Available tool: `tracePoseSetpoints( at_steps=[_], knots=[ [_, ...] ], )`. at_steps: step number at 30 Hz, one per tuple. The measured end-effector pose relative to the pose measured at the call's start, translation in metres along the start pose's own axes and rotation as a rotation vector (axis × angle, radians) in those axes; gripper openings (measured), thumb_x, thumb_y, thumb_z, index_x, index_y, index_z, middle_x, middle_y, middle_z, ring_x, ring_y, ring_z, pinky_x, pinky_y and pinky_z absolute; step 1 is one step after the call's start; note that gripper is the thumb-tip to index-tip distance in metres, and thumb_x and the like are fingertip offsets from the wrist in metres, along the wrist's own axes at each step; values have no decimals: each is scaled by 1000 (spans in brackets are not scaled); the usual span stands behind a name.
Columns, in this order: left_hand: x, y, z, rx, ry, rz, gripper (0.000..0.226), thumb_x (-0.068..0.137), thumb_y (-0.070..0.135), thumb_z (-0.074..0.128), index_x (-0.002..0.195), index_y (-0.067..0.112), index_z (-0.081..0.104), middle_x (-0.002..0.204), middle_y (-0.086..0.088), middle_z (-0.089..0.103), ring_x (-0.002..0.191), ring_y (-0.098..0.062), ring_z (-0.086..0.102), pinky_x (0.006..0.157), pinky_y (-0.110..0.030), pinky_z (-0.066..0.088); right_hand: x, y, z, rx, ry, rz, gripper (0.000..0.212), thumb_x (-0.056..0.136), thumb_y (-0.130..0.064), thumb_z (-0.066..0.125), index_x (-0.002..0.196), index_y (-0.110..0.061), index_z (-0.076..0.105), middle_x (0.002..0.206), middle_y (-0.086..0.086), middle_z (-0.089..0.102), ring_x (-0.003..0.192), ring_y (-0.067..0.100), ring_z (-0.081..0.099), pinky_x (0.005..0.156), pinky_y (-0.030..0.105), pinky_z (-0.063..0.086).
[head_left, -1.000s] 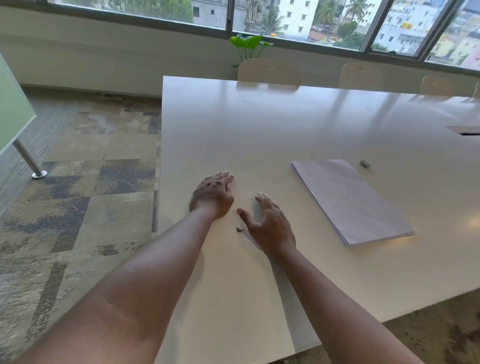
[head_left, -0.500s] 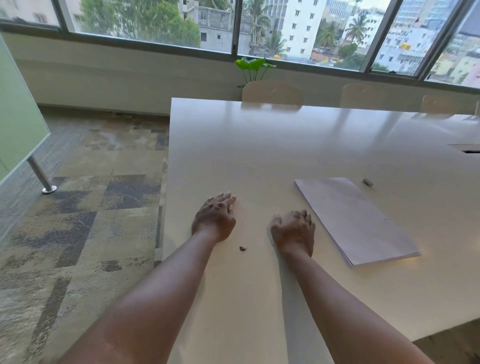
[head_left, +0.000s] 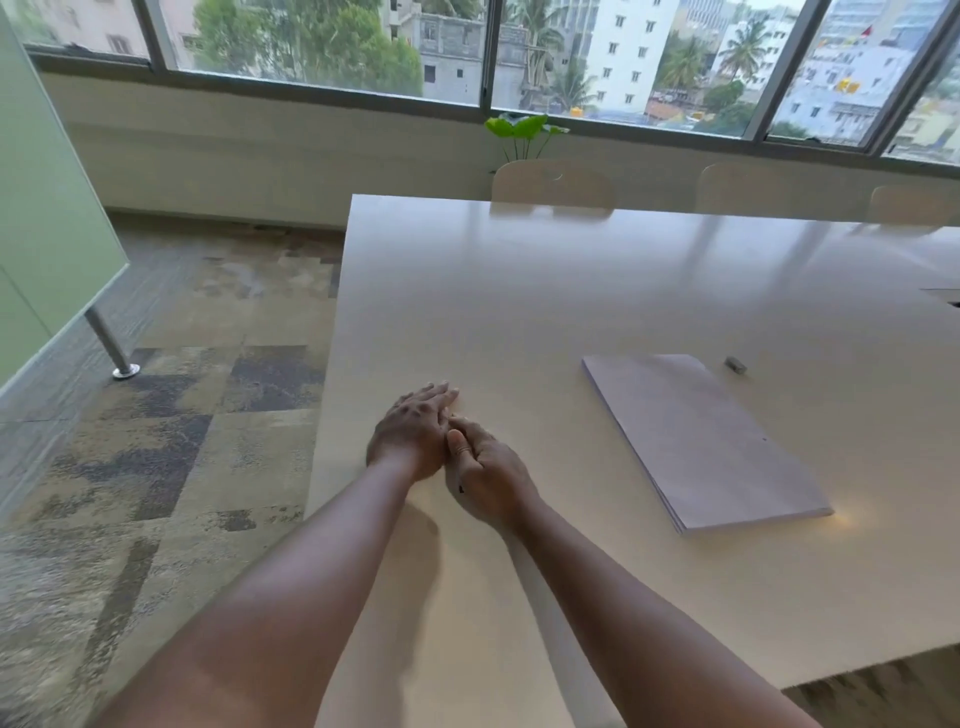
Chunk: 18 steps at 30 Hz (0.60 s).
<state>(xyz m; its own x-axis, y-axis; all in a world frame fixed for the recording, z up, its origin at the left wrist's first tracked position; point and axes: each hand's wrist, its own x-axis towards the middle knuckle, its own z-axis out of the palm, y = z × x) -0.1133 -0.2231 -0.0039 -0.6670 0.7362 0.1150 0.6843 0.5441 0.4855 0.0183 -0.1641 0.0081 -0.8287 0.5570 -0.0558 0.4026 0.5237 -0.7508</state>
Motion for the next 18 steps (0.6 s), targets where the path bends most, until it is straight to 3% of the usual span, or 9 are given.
tracePoseSetpoints(
  at_steps=[3,8,10,12,14,18],
  knots=[
    [-3,-4,-1,12,-17,18,49,107,23,41,156,28,42,166,10,33,153,-7,25,125,-26,15,-1,-3,12,197,5,-14,73,86,-64,29,144,-24,48,146,-1,53,136,14,47,115,37,35],
    [-8,-5,-1,1,-25,14,51,104,23,42,154,27,45,165,9,34,153,-6,26,126,-28,16,2,-2,27,589,5,-6,58,89,-62,42,132,-27,57,137,0,60,131,10,52,116,42,36],
    [-12,-4,-1,-42,-2,-27,48,104,25,41,151,26,51,162,9,40,152,-6,30,125,-29,21,0,-2,26,780,-34,-49,50,97,-49,44,131,-14,58,137,7,60,133,15,51,118,43,32],
    [-17,-1,-3,-77,23,-57,46,104,24,40,147,24,56,160,9,44,151,-8,33,124,-29,23,-2,-12,14,956,1,-16,37,106,-30,38,124,-3,58,129,12,63,125,15,58,114,37,37],
    [-22,0,-4,-70,33,-49,48,101,18,39,146,25,57,159,9,45,150,-8,33,124,-27,24,0,-13,4,990,28,38,31,109,-21,30,115,-8,57,117,5,66,108,4,65,105,27,44],
    [-23,-5,-4,-64,20,-47,53,100,13,38,148,28,55,160,12,43,151,-6,31,123,-24,20,3,-3,-4,978,93,50,29,109,-21,30,109,-16,59,119,1,63,104,2,62,103,25,45]
  ],
)
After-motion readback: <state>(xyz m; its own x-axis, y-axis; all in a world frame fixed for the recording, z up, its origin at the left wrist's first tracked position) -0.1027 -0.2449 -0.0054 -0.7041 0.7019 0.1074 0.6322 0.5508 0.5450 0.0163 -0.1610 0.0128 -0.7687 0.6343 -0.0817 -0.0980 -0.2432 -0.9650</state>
